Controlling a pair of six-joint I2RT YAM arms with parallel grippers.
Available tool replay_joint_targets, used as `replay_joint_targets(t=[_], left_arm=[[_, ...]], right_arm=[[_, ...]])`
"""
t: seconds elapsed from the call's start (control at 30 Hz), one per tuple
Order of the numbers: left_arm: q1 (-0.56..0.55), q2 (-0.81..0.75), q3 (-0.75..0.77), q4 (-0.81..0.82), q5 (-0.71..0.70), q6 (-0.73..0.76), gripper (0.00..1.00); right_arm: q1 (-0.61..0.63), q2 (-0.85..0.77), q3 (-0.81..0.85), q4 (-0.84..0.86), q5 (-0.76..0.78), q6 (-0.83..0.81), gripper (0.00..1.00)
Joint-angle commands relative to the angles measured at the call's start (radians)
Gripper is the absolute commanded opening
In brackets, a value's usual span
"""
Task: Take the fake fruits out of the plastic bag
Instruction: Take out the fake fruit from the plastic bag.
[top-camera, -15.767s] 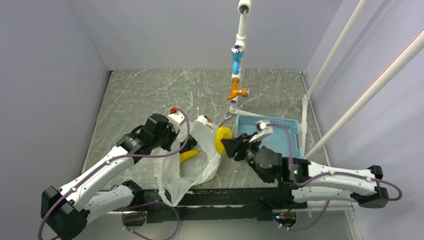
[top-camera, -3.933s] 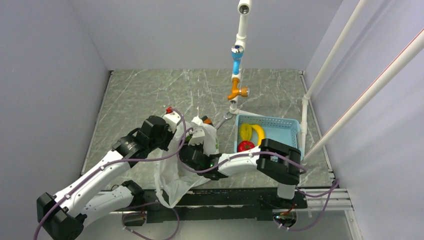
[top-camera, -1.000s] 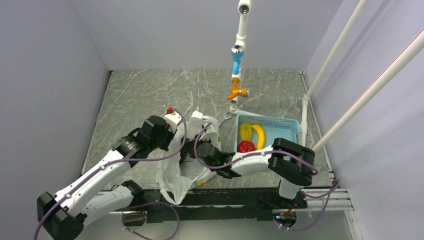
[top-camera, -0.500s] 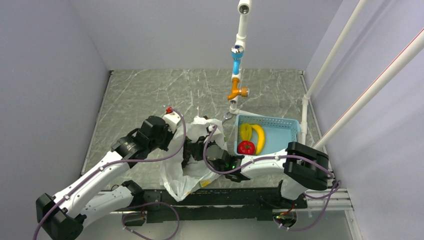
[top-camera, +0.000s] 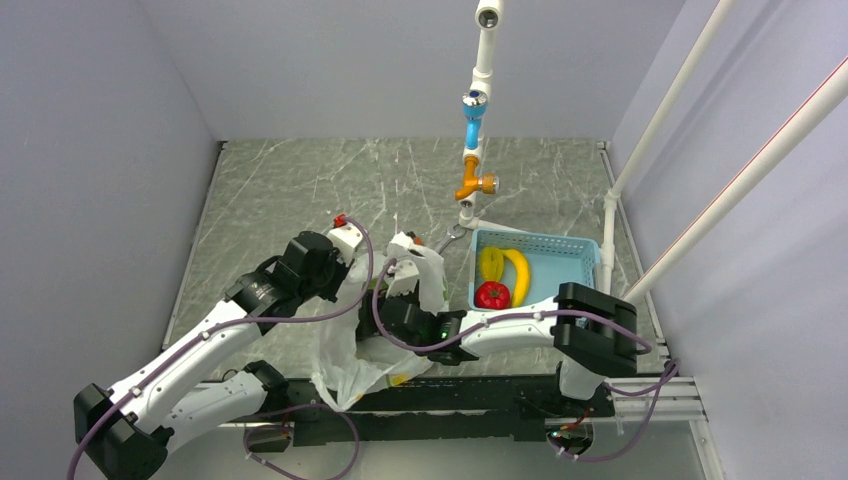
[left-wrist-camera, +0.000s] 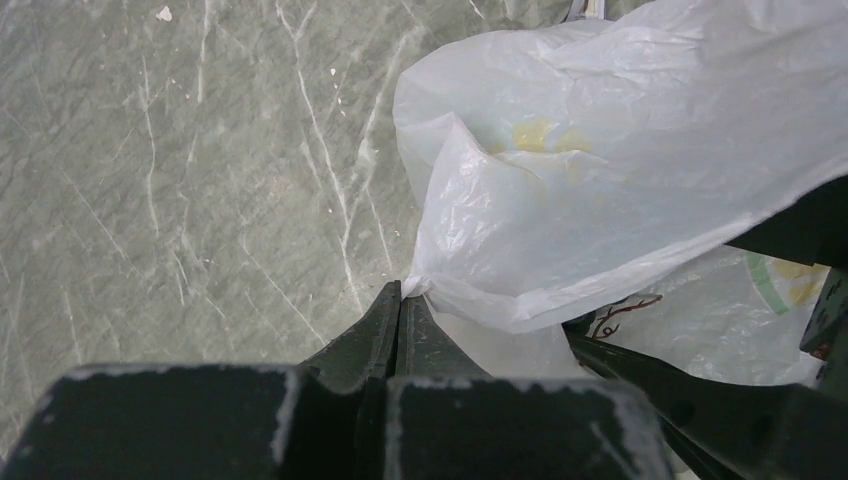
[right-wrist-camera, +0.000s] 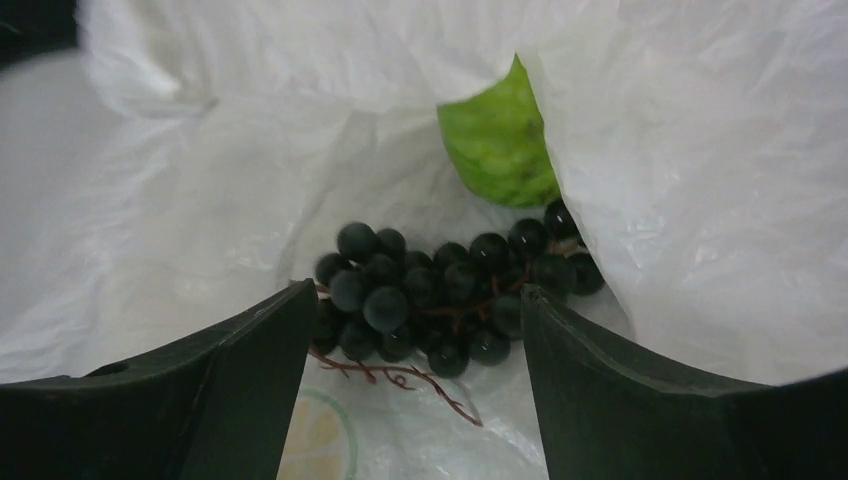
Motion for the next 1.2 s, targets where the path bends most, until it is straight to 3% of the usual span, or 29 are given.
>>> replay_joint_targets(t=[0.0,0.37,0.47,0.77,0.93,1.17], left_arm=[[-0.006,-0.001,0.036,0.024,0.014,0.009,0.00],[-0.006,-0.001,0.035,0.022,0.009,0.007,0.00],[-0.006,-0.005,0.032,0.022,0.006,0.006,0.00],[-0.006,-0.005,0.035,0.021,0.004,0.007,0.00],[-0.007,0.001,0.033,0.023,0.007,0.007,0.00],[-0.008,0.005,0.033,0.022,0.006,0.006,0.00]], right_arm=[[0.013,0.053,0.061,-0.117,0.043,0.037,0.78],[0.043,0.267,0.178,-0.217,0.116,0.105,0.78],[0.043,0.291,0.182,-0.194,0.124,0.084,0.67],[0.042,0.144,0.060,0.003,0.139,-0.056,0.15],[0.042,0.026,0.028,0.035,0.142,-0.111,0.02],[0.042,-0.122,-0.018,0.069,0.142,-0.163,0.00]])
